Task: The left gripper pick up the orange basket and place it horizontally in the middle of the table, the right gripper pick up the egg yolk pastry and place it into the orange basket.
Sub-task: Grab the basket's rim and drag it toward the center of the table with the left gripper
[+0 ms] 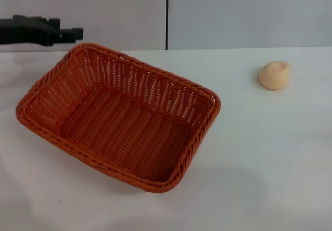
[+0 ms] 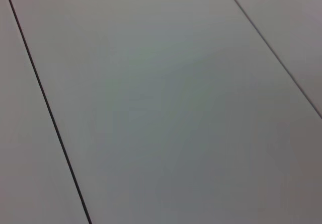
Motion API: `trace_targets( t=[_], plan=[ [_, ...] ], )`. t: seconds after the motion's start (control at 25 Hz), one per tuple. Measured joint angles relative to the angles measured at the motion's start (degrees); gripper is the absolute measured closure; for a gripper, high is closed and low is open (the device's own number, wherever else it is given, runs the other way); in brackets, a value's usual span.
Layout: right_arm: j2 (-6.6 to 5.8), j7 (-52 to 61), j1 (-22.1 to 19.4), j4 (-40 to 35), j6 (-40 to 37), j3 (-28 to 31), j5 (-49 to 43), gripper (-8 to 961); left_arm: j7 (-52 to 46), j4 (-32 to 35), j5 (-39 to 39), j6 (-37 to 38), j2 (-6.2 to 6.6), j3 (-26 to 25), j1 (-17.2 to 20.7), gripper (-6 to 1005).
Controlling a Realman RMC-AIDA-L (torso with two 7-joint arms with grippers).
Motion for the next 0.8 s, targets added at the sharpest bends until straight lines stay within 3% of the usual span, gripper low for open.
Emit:
trace_targets(
  t=[0.44, 0.8],
  plan=[
    [0.07, 0.0, 0.4, 0.2, 1.2, -0.5, -0.3, 225, 0.1, -3.9, 6.6, -3.3, -0.59, 0.5, -0.4, 354],
    [0.09, 0.0, 1.0, 0.3, 2.4, -0.6, -0.4, 224, -2.9, -4.8, 7.5, -5.6, -0.74, 0.6, -0.1, 370]
  ],
)
